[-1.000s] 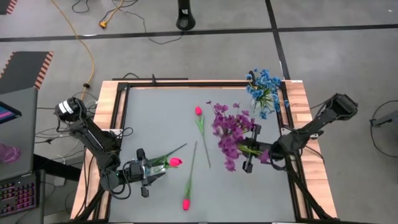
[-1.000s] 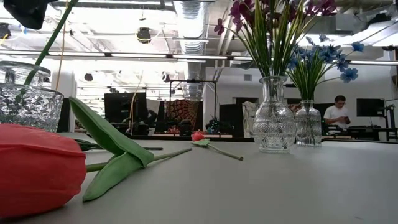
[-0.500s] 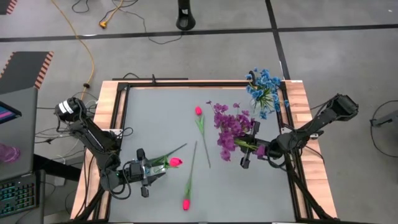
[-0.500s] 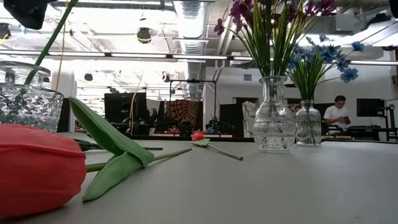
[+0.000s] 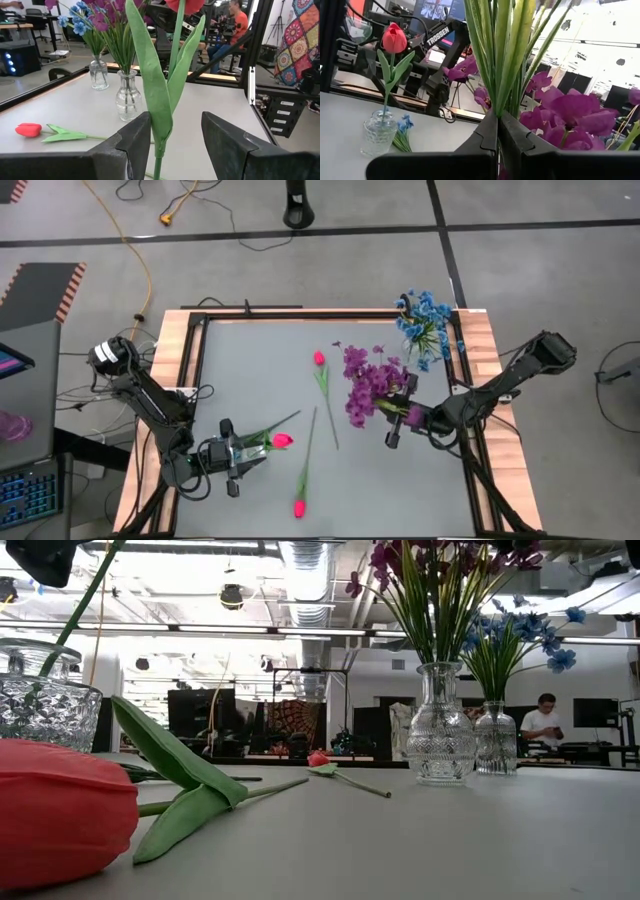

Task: Sort flowers into vase by color
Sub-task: Put the violet flowers into the middle transparent vase

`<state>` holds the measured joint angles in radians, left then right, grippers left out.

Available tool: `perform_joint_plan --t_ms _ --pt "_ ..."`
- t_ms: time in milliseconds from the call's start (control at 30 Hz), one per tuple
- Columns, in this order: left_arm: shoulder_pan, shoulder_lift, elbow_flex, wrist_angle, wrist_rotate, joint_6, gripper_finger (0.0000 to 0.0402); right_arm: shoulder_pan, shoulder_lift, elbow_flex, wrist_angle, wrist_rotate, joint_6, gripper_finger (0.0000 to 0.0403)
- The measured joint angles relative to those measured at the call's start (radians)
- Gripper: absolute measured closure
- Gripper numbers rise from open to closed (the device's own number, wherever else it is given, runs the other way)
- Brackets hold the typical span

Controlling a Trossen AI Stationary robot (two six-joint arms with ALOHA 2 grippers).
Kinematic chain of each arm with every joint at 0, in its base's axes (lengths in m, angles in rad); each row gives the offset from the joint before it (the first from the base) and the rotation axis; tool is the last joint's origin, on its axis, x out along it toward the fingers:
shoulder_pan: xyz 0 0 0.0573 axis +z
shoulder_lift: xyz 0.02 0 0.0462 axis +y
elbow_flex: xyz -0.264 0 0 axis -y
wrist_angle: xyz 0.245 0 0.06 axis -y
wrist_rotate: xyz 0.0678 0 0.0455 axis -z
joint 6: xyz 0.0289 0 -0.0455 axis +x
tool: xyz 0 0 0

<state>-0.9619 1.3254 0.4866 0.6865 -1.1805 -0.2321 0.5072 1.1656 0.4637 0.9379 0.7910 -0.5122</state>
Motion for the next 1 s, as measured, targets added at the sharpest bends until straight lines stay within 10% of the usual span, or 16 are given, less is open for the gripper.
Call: perform_joint_plan --t_ms 1000 --pt "0.0 0.0 0.0 0.0 0.0 0.0 0.0238 0.001 0.0 0.0 -0.003 0.181 0.206 0.0352"
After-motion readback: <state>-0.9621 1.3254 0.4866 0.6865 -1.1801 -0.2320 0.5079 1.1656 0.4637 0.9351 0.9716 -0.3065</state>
